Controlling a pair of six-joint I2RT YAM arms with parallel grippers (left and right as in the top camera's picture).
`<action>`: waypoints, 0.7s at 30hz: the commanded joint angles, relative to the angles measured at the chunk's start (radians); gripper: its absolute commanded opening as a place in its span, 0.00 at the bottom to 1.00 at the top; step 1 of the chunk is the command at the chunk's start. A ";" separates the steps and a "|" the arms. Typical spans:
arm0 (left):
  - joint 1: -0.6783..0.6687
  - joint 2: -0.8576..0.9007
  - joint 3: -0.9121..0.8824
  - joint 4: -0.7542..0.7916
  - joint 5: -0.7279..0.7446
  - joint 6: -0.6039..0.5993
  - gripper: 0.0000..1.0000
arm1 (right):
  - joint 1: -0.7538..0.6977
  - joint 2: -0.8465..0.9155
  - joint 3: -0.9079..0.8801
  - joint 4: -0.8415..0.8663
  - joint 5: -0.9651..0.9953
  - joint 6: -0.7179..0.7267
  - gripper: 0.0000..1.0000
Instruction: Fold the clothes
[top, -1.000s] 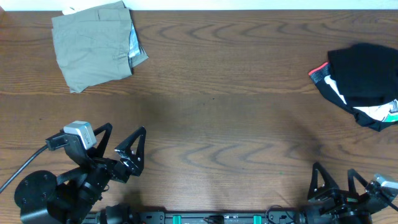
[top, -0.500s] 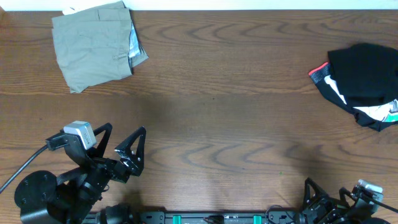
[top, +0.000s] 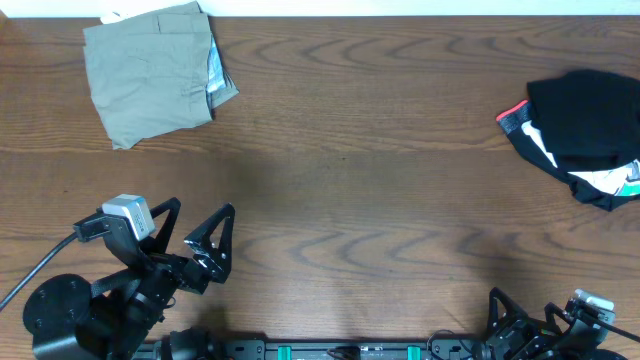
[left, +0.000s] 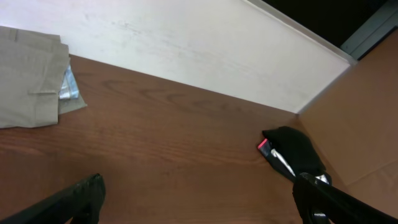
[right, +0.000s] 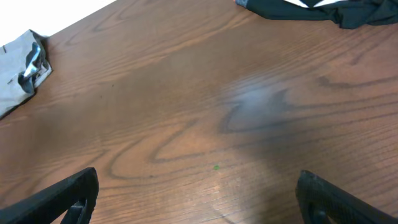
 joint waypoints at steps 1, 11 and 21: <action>0.001 -0.002 -0.001 0.004 0.014 -0.005 0.98 | 0.002 -0.003 0.001 0.011 0.000 0.023 0.99; 0.001 -0.002 -0.001 0.004 0.014 -0.005 0.98 | -0.068 -0.012 -0.074 0.432 -0.027 -0.193 0.99; 0.001 -0.002 -0.001 0.004 0.014 -0.005 0.98 | -0.092 -0.058 -0.430 0.871 -0.053 -0.319 0.99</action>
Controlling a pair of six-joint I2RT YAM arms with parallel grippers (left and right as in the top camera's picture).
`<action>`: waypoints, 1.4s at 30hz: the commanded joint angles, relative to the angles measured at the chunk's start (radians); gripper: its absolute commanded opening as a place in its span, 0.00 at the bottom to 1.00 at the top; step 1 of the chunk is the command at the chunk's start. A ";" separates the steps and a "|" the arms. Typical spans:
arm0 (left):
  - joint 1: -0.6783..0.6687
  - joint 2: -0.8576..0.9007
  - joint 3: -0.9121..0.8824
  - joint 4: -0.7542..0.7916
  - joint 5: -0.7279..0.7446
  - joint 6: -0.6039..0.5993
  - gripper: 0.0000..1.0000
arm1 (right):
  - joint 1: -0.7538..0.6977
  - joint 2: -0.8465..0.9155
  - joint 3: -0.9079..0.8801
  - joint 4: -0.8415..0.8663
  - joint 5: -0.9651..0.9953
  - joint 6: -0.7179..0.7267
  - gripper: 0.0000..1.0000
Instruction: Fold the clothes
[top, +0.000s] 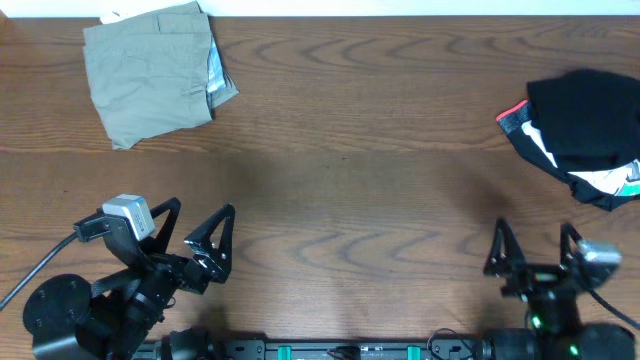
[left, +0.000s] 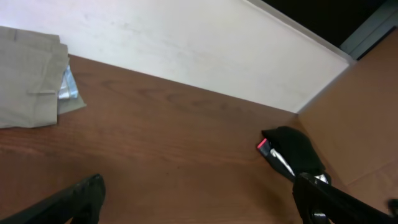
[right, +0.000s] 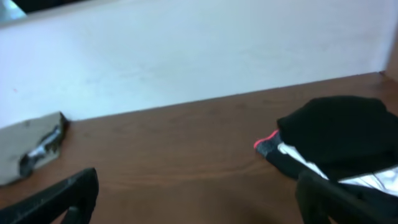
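Observation:
A crumpled black garment (top: 585, 135) with white and red trim lies at the table's right edge; it shows too in the right wrist view as the black garment (right: 336, 134) and far off as the black garment (left: 292, 149). A folded khaki garment (top: 150, 70) lies at the far left, also seen as the khaki garment (left: 31, 78). My right gripper (top: 532, 248) stands open near the front right, empty, short of the black garment. My left gripper (top: 195, 228) is open and empty at the front left.
A white wall (left: 186, 43) borders the table's far edge. Bare wooden tabletop (top: 350, 190) spreads between the two garments. A black cable (top: 40, 268) runs from the left arm's base at the front left.
My right arm has risen from the bottom right corner and now points its open gripper toward the black garment. The left arm and both garments have stayed put.

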 joint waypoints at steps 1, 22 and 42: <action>0.002 -0.002 -0.001 0.004 0.011 -0.005 0.98 | -0.007 -0.022 -0.110 0.087 -0.014 -0.056 0.99; 0.002 -0.002 -0.001 0.004 0.011 -0.005 0.98 | 0.000 -0.022 -0.512 0.650 -0.106 -0.103 0.99; 0.002 -0.002 -0.001 0.004 0.011 -0.005 0.98 | -0.001 -0.022 -0.512 0.527 -0.108 -0.269 0.99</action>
